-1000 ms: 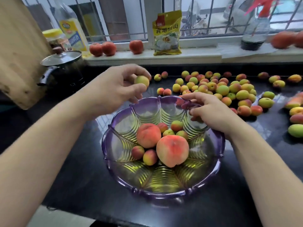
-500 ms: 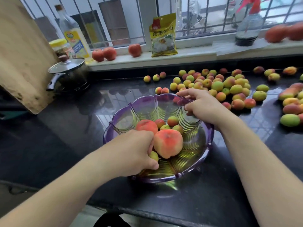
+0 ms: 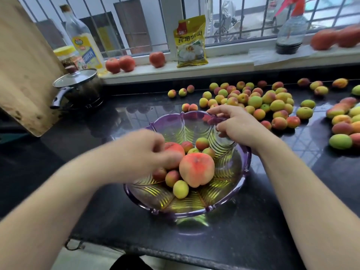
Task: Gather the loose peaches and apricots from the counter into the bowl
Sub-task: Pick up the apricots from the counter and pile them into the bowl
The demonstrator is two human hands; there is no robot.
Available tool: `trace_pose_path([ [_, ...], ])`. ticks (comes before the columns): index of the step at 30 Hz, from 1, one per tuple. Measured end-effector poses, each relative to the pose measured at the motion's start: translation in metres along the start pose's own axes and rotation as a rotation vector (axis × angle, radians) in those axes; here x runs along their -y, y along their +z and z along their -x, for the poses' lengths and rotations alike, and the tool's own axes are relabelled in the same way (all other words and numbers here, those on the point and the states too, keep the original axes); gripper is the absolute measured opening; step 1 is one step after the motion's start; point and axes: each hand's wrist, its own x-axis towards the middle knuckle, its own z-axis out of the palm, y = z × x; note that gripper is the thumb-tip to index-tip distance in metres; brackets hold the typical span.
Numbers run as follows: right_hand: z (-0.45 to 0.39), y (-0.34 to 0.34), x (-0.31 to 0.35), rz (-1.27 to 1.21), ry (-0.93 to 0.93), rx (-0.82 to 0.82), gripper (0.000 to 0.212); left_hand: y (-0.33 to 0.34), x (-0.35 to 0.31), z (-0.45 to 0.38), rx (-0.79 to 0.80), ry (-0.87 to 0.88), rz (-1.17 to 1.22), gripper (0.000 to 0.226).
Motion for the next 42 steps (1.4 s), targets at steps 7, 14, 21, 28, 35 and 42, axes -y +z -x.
trace_pose_path([
  [7, -0.006, 0.0, -0.004, -0.078, 0.024, 0.022, 0.055, -0.019, 0.06, -0.079, -0.498, -0.095, 0.325, 0.018],
  [14, -0.01, 0.002, -0.009, -0.092, 0.02, 0.029, 0.057, -0.017, 0.056, -0.192, -0.329, -0.036, 0.158, 0.036],
  [21, -0.011, 0.0, -0.01, -0.137, 0.044, 0.054, 0.053, -0.007, 0.051, -0.27, -0.118, -0.241, -0.148, 0.043],
  [28, -0.012, -0.003, -0.011, -0.124, 0.004, 0.067, 0.053, -0.008, 0.056, -0.333, -0.082, -0.21, -0.141, 0.091],
  [35, -0.012, -0.004, -0.013, -0.119, 0.008, 0.079, 0.051, -0.012, 0.052, -0.343, -0.148, -0.171, -0.228, 0.039],
  [42, -0.011, -0.003, -0.009, -0.15, 0.03, 0.072, 0.05, -0.02, 0.053, -0.298, -0.244, -0.163, -0.14, 0.026],
])
